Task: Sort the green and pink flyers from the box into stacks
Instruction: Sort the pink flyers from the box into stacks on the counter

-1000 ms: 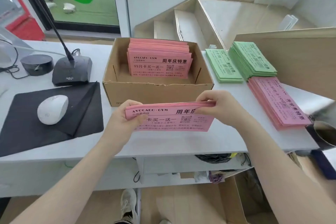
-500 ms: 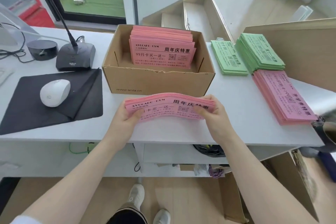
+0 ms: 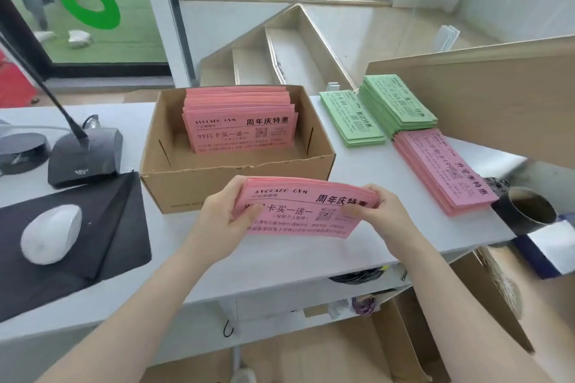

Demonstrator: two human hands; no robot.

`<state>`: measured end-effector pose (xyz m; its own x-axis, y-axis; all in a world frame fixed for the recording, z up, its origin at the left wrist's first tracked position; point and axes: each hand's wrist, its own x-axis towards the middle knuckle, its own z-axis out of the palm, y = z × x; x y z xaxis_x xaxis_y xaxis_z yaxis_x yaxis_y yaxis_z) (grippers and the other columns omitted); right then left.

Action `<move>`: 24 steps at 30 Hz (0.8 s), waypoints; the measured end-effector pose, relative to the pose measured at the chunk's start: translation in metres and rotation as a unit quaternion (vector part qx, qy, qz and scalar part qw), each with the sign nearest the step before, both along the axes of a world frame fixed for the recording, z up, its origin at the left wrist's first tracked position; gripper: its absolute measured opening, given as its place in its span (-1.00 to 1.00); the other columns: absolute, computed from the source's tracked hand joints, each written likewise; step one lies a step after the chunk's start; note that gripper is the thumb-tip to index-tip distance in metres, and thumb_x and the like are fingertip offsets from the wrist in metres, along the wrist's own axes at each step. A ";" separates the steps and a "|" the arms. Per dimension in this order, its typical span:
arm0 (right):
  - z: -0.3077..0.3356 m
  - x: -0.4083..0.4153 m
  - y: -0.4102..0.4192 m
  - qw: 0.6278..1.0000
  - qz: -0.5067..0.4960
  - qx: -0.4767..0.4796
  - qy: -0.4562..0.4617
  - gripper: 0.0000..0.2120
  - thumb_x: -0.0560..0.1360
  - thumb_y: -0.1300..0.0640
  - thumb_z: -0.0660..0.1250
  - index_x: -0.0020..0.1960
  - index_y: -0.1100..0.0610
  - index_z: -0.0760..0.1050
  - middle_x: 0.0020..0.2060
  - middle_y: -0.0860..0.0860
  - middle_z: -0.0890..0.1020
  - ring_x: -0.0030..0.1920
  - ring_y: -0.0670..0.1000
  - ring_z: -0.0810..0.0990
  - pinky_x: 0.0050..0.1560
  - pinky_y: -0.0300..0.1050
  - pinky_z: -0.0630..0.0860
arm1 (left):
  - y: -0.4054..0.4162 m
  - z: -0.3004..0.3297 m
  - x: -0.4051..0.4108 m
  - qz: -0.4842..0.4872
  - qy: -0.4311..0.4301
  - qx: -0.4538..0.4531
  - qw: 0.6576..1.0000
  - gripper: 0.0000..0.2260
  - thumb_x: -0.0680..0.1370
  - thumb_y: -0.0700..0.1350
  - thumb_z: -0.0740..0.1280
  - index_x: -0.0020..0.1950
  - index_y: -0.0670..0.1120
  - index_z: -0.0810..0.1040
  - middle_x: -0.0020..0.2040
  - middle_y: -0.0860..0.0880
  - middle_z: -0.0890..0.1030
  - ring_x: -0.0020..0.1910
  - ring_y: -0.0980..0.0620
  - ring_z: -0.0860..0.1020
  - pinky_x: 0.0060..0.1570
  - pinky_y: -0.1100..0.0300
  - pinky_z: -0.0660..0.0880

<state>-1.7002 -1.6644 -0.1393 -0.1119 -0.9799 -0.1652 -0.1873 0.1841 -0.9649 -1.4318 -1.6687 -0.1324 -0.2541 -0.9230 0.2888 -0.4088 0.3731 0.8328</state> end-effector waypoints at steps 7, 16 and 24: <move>0.025 -0.021 0.009 0.963 0.018 -0.035 0.265 -0.87 0.39 0.20 0.42 -0.15 0.07 0.48 -0.20 -0.04 0.60 -0.17 -0.03 0.51 -0.21 -0.26 0.40 | -0.032 0.043 -0.041 -0.101 -0.036 -0.117 0.987 -0.76 0.47 -0.17 0.26 0.07 0.11 0.43 -0.10 0.05 0.62 -0.15 0.02 0.58 -0.24 0.05 0.54; 0.056 -0.070 0.009 0.946 0.037 -0.054 0.316 -0.97 0.53 0.03 0.26 -0.03 -0.07 0.44 -0.14 -0.11 0.60 -0.15 -0.12 0.59 -0.18 -0.11 0.56 | -0.059 0.050 -0.142 -0.157 0.024 -0.012 0.987 -0.76 0.48 -0.26 0.33 0.11 -0.02 0.53 -0.12 0.15 0.62 -0.21 0.25 0.58 -0.24 0.34 0.52; 0.050 -0.175 -0.025 0.981 -0.062 0.019 0.183 -0.84 0.53 0.07 0.28 0.11 0.03 0.47 -0.04 -0.07 0.66 -0.12 -0.08 0.66 -0.12 -0.09 0.58 | -0.095 0.016 -0.256 -0.070 0.281 0.390 0.874 -0.75 0.54 -0.21 0.30 0.20 -0.11 0.39 0.00 -0.14 0.61 -0.12 -0.03 0.64 -0.04 0.17 0.59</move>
<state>-1.8748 -1.6893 -0.0894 -0.2889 -0.9488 -0.1277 -0.4941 0.2620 -0.8290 -1.6876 -1.7634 -0.1160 -0.4015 -0.8657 -0.2989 0.1506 -0.3843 0.9108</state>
